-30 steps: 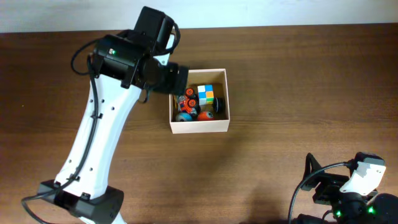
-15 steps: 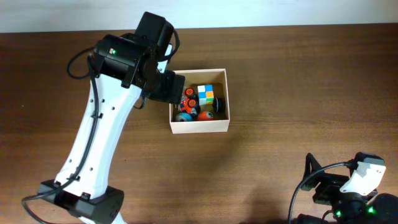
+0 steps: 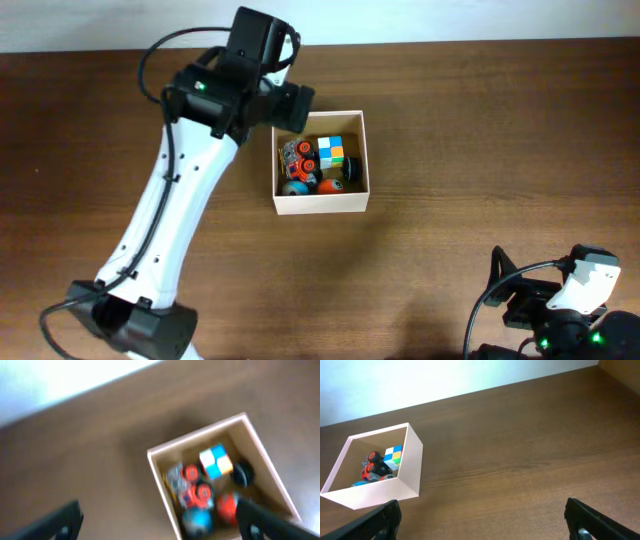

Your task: Pack container

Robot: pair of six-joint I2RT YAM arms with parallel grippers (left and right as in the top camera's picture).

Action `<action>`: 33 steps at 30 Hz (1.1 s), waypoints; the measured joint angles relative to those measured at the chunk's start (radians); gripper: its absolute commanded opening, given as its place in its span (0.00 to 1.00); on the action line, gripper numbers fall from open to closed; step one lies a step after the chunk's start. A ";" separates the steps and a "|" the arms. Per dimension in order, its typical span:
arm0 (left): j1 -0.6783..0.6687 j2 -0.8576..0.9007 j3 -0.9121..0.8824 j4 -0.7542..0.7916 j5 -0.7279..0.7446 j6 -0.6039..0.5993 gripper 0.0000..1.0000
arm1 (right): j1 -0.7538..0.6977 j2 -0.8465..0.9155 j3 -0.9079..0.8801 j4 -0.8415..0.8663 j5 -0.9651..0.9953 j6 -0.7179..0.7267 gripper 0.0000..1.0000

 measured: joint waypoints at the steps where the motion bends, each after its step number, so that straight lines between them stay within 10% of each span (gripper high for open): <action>1: 0.002 -0.017 -0.043 0.052 0.000 0.016 0.99 | 0.000 0.000 0.000 0.000 0.000 0.000 0.99; 14: 0.304 -0.544 -0.950 0.824 0.177 0.102 0.99 | 0.000 0.000 0.000 0.000 0.000 0.000 0.99; 33: 0.457 -1.400 -1.791 1.299 0.261 0.106 0.99 | 0.000 0.000 0.001 -0.001 0.000 0.000 0.99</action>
